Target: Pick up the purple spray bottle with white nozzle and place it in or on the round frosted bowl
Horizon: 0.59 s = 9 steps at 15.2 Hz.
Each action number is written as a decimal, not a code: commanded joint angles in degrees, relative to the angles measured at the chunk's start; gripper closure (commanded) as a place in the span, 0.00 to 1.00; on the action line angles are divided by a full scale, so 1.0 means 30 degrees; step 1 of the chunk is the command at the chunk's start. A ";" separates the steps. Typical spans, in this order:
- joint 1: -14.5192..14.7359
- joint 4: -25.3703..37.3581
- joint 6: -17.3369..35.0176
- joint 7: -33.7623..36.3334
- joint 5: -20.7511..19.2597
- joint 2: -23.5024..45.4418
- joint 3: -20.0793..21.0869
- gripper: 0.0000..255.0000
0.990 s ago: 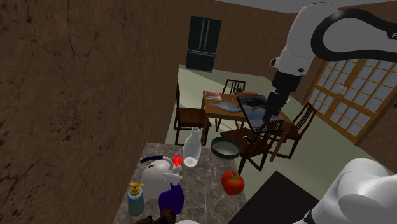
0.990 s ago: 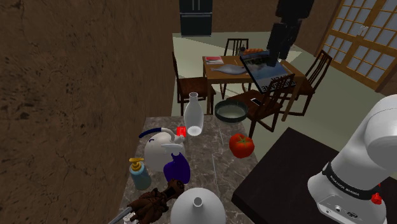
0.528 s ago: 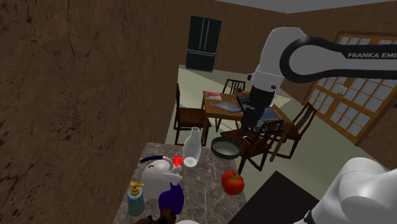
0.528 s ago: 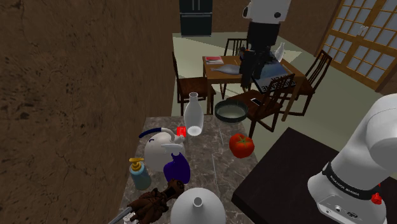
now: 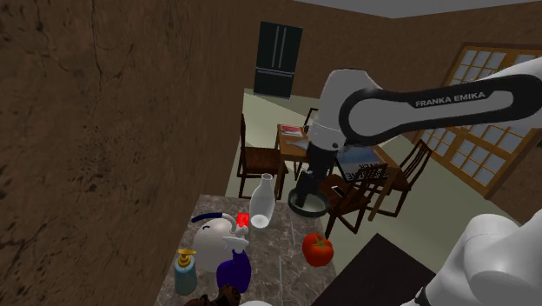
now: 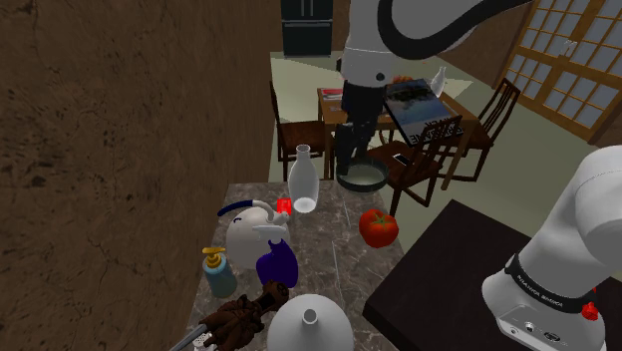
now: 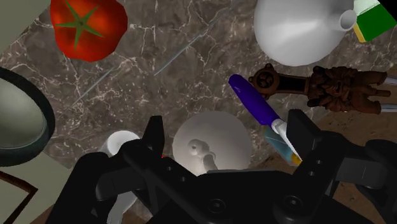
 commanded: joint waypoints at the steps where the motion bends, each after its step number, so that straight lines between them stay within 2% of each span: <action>1: 0.0255 0.0340 0.1129 -0.0022 0.0259 0.1364 0.0407 0.00; 9: 0.1199 0.2153 0.4864 -0.0092 0.0637 0.6606 0.1793 0.00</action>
